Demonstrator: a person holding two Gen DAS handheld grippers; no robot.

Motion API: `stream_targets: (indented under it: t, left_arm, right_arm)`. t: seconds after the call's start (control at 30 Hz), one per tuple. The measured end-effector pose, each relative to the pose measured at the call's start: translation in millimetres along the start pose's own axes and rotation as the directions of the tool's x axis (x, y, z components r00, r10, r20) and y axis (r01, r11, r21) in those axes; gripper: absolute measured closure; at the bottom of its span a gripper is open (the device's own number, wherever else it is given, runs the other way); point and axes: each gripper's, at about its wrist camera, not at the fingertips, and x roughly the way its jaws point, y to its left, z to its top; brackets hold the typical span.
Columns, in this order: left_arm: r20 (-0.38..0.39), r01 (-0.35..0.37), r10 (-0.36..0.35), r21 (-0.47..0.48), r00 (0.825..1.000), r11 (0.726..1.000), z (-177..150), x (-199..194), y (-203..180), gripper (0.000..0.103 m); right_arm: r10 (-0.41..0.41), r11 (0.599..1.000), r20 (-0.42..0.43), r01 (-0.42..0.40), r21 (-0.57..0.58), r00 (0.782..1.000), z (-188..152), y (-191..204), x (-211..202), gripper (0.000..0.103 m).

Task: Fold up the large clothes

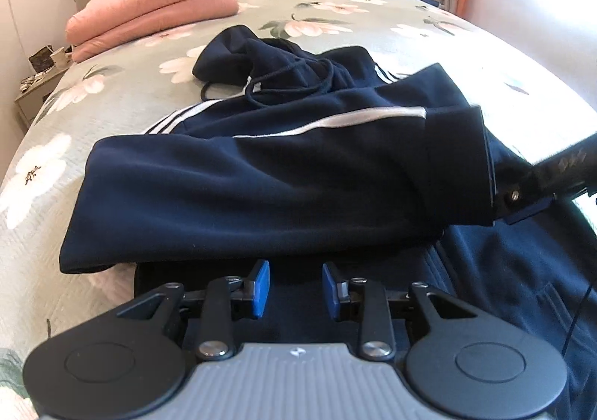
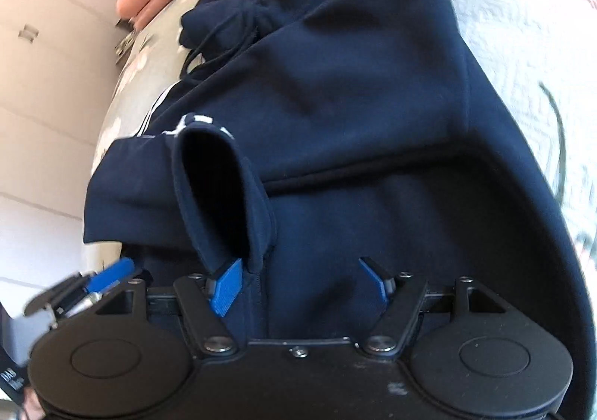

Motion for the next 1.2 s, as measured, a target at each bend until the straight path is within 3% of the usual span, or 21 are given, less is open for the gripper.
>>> stream_targets:
  t: [0.07, 0.1, 0.23, 0.4, 0.57, 0.6, 0.63, 0.67, 0.7, 0.8, 0.87, 0.97, 1.03, 1.1, 1.13, 1.2]
  left_arm:
    - [0.000, 0.005, -0.005, -0.002, 1.000, 1.000, 2, -1, 1, 0.069]
    - [0.003, 0.005, -0.005, 0.002, 1.000, 1.000, 3, -1, 0, 0.069]
    - [0.004, 0.003, -0.003, 0.004, 1.000, 1.000, 3, 1, 1, 0.069]
    - [-0.015, 0.006, -0.006, -0.011, 1.000, 1.000, 0, 7, -2, 0.069]
    - [-0.020, 0.010, -0.010, 0.013, 1.000, 1.000, -1, 8, -9, 0.069]
    - [-0.024, 0.008, -0.007, 0.018, 1.000, 1.000, -1, 9, -10, 0.069]
    - [-0.029, 0.008, -0.007, 0.023, 1.000, 1.000, -1, 9, -10, 0.069]
    - [-0.027, 0.008, -0.007, 0.025, 1.000, 1.000, 0, 9, -11, 0.069]
    - [-0.023, 0.010, -0.010, 0.024, 1.000, 1.000, 1, 7, -11, 0.069]
    - [-0.006, 0.011, -0.011, 0.002, 1.000, 1.000, 7, 3, -8, 0.069]
    - [0.029, -0.002, 0.003, -0.016, 1.000, 1.000, 15, -3, -5, 0.069]
    - [0.100, -0.028, 0.033, -0.051, 0.994, 0.998, 32, -12, 3, 0.069]
    - [0.139, -0.031, 0.044, -0.092, 0.989, 0.995, 44, -13, 12, 0.065]
    - [0.154, -0.024, 0.045, -0.136, 0.987, 0.990, 54, -4, 22, 0.063]
    - [0.157, -0.034, 0.057, -0.147, 0.986, 0.989, 58, 2, 26, 0.062]
    - [0.122, -0.074, 0.093, -0.153, 0.988, 0.985, 63, 24, 32, 0.061]
  right_arm:
    - [-0.168, 0.985, 0.048, 0.170, -0.036, 0.985, -2, 3, -8, 0.022]
    - [-0.165, 0.986, 0.061, 0.166, -0.017, 0.984, -3, -2, -13, 0.022]
    - [0.015, 0.997, 0.071, -0.020, 0.068, 0.997, -9, -22, -26, 0.022]
    - [0.060, 0.997, 0.068, -0.063, 0.034, 0.996, 1, -7, -2, 0.022]
    - [0.267, 0.933, 0.075, -0.277, 0.230, 0.961, 12, -29, 34, 0.022]
    - [0.300, 0.916, 0.090, -0.313, 0.251, 0.950, 14, -33, 37, 0.040]
    - [0.317, 0.904, 0.080, -0.327, 0.274, 0.945, 18, -37, 41, 0.079]
    - [0.332, 0.895, 0.054, -0.333, 0.298, 0.942, 20, -40, 42, 0.091]
    - [0.332, 0.895, 0.051, -0.331, 0.298, 0.942, 21, -39, 38, 0.090]
    - [0.311, 0.927, 0.064, -0.317, 0.198, 0.948, 26, -16, 10, 0.091]
    - [0.276, 0.957, 0.124, -0.284, 0.061, 0.953, 39, 9, -21, 0.091]
    - [0.181, 0.980, 0.286, -0.147, -0.135, 0.941, 66, 41, -72, 0.091]
    - [0.104, 0.984, 0.383, -0.039, -0.173, 0.918, 83, 45, -96, 0.092]
    - [-0.030, 0.980, 0.447, 0.114, -0.163, 0.894, 93, 36, -107, 0.092]
    - [-0.073, 0.976, 0.443, 0.156, -0.155, 0.894, 97, 27, -106, 0.092]
    - [-0.087, 0.979, 0.357, 0.147, -0.143, 0.930, 104, 3, -87, 0.091]
